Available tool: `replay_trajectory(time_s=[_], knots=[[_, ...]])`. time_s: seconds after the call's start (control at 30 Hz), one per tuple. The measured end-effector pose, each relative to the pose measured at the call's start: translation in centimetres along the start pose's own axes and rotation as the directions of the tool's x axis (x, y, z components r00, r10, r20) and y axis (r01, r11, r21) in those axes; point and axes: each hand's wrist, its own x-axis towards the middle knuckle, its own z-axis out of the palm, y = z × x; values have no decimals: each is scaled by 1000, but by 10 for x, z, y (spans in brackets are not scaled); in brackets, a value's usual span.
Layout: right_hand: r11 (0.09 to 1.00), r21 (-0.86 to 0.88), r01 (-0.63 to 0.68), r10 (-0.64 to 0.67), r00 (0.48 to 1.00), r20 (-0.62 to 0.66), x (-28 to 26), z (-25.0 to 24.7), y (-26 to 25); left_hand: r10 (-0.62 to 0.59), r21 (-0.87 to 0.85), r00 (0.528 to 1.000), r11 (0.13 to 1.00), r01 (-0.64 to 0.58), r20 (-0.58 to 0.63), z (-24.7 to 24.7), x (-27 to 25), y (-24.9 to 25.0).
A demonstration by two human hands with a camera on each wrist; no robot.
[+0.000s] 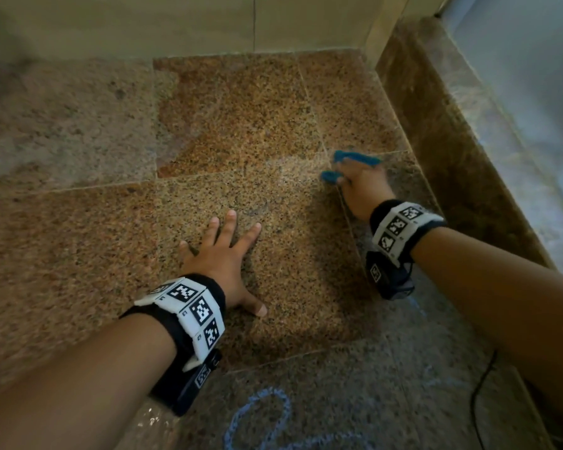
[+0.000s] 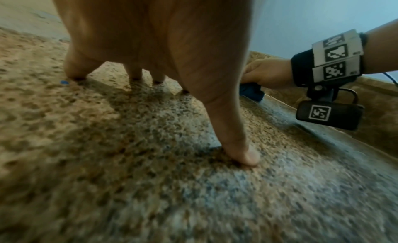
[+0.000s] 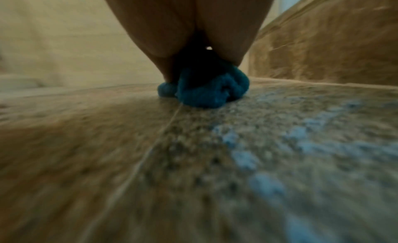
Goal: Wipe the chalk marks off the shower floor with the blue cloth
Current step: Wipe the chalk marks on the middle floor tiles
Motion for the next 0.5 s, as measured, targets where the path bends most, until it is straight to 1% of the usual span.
replay_trajectory(time_s=[0.03, 0.07, 0.1, 0.13, 0.17, 0.23, 0.27, 0.3, 0.33, 0.4, 0.43, 0.47, 0.5], knots=[[996, 12, 83, -83, 996, 9, -2, 6, -1, -3, -2, 1000, 1000, 3, -1, 0, 0, 0], [990, 15, 138, -138, 990, 24, -1, 9, 2, -5, -1, 1000, 1000, 5, 0, -1, 0, 0], [990, 41, 132, -133, 991, 21, 1, 6, 6, -5, 0, 1000, 1000, 5, 3, -1, -1, 0], [993, 86, 83, -84, 996, 1, 4, -1, 12, -4, -1, 1000, 1000, 4, 4, -1, -2, 1], [992, 124, 9, -6, 1000, -28, 6, -9, 17, -3, -5, 1000, 1000, 3, 2, -1, -2, 1], [977, 150, -149, 159, 985, -60, 11, -22, 28, -3, -8, 1000, 1000, 3, -2, -1, -2, 1], [967, 159, -202, 213, 975, -60, 13, -24, 29, -3, -9, 1000, 1000, 3, -5, -1, -2, 1], [960, 160, -227, 238, 970, -48, 13, -23, 26, -4, -10, 1000, 1000, 3, -8, 0, -2, 1], [964, 148, -221, 228, 973, -32, 12, -21, 21, -4, -12, 1000, 1000, 4, -11, 0, -1, 1], [989, 100, -113, 114, 993, -1, 7, -13, 13, -3, -14, 1000, 1000, 3, -10, 0, -1, 1], [993, 103, -53, 52, 999, 13, 4, -10, 12, -3, -14, 1000, 1000, 3, -10, 0, -1, 1], [993, 117, -15, 12, 1000, 22, 1, -9, 13, -3, -15, 1000, 1000, 2, -10, -1, -1, 1], [993, 119, -6, 4, 1000, 18, -1, -11, 17, -3, -16, 1000, 1000, 3, -9, -1, -2, 1]])
